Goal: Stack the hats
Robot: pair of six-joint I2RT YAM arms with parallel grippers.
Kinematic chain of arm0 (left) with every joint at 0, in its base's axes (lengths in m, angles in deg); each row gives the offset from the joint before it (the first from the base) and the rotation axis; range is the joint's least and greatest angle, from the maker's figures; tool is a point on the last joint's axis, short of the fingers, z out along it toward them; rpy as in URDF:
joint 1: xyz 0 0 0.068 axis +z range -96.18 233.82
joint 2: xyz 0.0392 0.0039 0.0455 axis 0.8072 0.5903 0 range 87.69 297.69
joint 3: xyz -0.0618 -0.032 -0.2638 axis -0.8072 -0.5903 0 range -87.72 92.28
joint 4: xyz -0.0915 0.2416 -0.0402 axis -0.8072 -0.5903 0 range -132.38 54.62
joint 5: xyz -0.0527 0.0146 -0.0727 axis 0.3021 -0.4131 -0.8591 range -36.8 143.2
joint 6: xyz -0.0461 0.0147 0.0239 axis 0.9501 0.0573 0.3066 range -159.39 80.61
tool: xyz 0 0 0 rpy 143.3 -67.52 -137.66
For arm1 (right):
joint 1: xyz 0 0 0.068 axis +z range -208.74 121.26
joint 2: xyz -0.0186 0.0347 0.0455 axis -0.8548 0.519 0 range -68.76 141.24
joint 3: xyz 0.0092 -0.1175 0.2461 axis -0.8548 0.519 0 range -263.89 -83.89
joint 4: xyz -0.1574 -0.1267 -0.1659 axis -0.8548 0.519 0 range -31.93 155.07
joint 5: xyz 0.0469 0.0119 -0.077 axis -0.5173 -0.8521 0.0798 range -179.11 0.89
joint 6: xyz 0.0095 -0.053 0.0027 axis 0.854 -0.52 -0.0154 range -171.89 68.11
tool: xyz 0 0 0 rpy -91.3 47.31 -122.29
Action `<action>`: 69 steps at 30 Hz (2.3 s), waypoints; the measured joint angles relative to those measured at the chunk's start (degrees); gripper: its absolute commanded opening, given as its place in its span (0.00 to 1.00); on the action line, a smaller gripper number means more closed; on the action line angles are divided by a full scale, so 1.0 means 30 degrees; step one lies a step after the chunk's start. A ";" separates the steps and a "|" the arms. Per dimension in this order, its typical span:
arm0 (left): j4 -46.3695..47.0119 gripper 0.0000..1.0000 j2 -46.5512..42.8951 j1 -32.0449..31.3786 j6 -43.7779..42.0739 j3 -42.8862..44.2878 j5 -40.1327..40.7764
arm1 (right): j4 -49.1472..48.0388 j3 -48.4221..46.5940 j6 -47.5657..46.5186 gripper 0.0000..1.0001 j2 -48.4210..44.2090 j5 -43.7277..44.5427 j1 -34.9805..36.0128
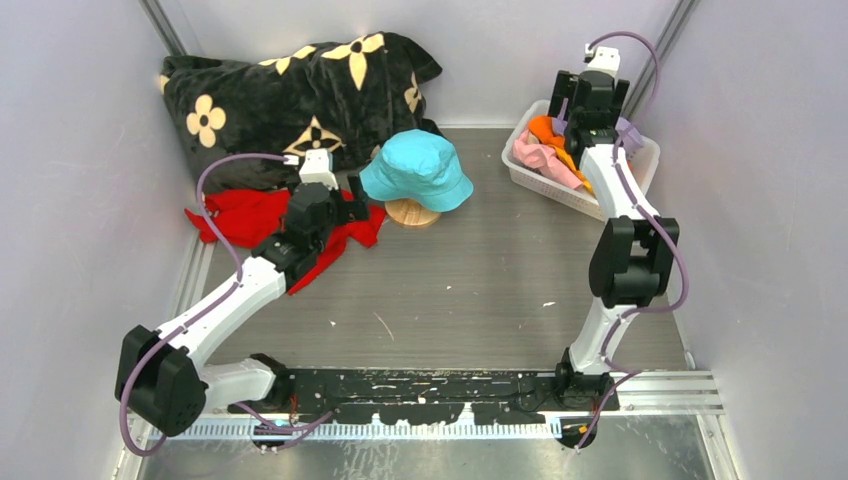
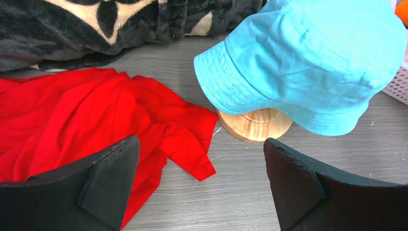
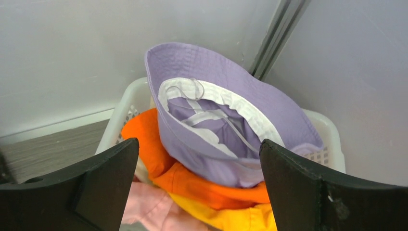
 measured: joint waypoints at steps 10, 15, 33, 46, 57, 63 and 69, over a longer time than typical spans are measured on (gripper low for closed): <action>-0.0007 1.00 -0.0138 0.0000 -0.0051 0.0000 0.0044 | 0.1880 -0.5166 -0.1450 1.00 0.4779 -0.0270 -0.0641; -0.0022 1.00 -0.0138 0.0000 -0.0080 0.0000 0.0168 | 0.2739 -0.5289 -0.1479 0.95 0.5268 -0.0597 -0.0758; -0.0044 1.00 -0.0619 0.0000 -0.0138 -0.0146 0.0546 | 0.2834 -0.3723 -0.0226 0.01 0.3504 -0.2288 -0.0801; -0.0248 1.00 -0.3920 0.0000 0.0022 -0.0947 0.0576 | -0.3461 -0.4197 0.7278 0.01 -0.2557 -1.1431 -0.0780; -0.0787 1.00 -0.6819 0.0000 0.0495 -0.1632 0.0525 | -1.2888 -0.3359 1.5081 0.01 -0.0423 -1.5664 0.1843; -0.1202 1.00 -0.7679 0.0000 0.0561 -0.1894 0.0510 | -1.5161 -0.3395 1.6524 0.01 0.1807 -1.5701 0.4932; -0.1690 1.00 -0.8240 0.0000 0.0605 -0.1909 0.0517 | -1.6036 -0.4648 1.7245 0.01 0.3643 -1.5613 0.7293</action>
